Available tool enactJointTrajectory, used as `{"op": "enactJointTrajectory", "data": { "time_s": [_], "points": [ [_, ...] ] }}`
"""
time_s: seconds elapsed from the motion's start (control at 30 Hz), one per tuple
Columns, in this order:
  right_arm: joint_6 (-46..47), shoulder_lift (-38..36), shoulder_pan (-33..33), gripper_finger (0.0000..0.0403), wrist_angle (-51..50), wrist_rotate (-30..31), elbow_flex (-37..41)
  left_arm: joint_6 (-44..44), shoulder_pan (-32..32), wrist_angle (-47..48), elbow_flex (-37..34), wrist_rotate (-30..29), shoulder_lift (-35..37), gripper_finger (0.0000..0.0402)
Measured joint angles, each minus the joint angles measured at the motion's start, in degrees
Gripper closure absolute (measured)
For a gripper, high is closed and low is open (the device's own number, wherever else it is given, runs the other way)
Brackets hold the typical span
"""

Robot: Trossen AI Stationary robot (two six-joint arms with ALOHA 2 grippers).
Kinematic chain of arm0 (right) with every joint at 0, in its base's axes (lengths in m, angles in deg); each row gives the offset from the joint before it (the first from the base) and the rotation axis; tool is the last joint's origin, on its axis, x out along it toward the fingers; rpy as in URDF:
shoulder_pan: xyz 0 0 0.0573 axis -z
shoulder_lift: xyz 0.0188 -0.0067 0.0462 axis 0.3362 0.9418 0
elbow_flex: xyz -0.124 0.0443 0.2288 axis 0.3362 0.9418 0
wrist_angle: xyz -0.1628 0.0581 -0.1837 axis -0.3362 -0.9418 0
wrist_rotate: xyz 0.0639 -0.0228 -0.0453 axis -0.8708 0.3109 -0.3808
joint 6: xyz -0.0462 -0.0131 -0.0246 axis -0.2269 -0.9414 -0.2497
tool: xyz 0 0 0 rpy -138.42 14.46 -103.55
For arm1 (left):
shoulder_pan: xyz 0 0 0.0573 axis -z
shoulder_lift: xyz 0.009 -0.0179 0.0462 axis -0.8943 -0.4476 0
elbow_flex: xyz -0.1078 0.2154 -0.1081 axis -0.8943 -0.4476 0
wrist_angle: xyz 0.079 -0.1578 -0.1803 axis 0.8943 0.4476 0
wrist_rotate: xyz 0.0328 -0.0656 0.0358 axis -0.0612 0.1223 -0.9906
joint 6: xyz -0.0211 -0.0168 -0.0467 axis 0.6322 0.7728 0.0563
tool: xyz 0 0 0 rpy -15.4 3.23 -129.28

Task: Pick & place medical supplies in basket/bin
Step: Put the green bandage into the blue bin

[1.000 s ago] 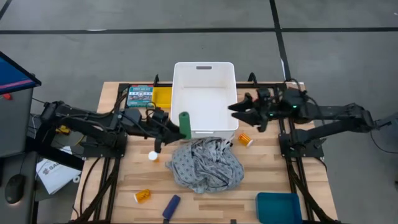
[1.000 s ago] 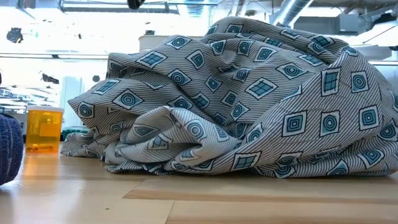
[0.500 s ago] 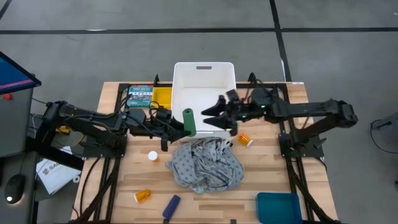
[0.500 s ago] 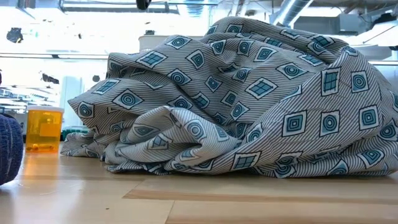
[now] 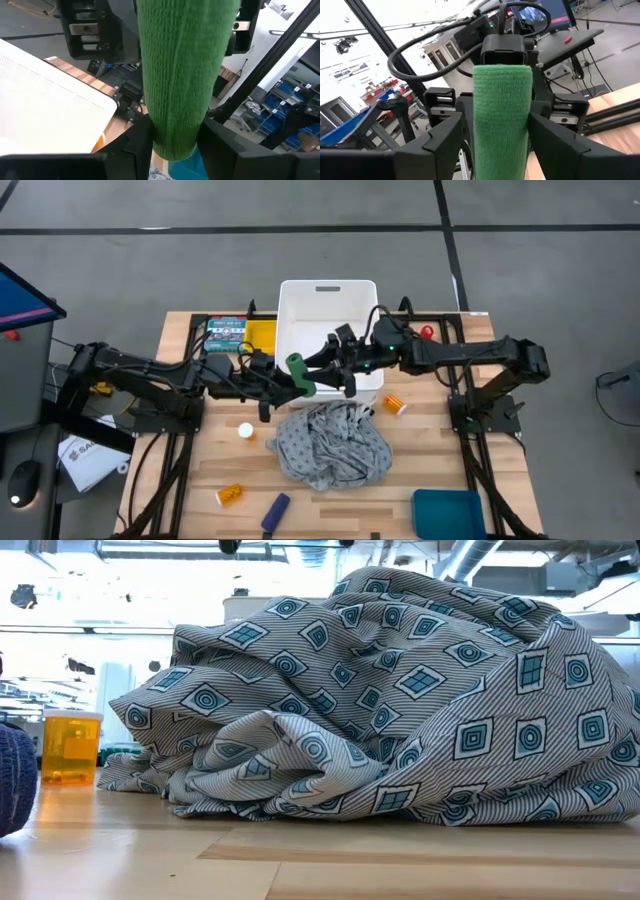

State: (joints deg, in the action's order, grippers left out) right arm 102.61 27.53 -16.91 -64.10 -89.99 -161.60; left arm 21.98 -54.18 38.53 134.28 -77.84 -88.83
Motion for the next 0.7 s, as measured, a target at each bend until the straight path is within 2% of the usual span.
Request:
{"op": "enactJointTrajectory", "data": {
  "time_s": [0.23, 0.7],
  "points": [
    [0.0, -0.02, 1.08, 0.0184, -3.09, -0.91, -0.02, 0.0, 0.0, -0.03, 0.0, -0.37, 0.0, 0.027],
    [-0.13, -0.04, 1.47, 0.0184, -1.19, -2.07, -0.02, 0.2, -2.05, -0.34, 0.0, 0.57, 0.0, 0.027]
  ]
}}
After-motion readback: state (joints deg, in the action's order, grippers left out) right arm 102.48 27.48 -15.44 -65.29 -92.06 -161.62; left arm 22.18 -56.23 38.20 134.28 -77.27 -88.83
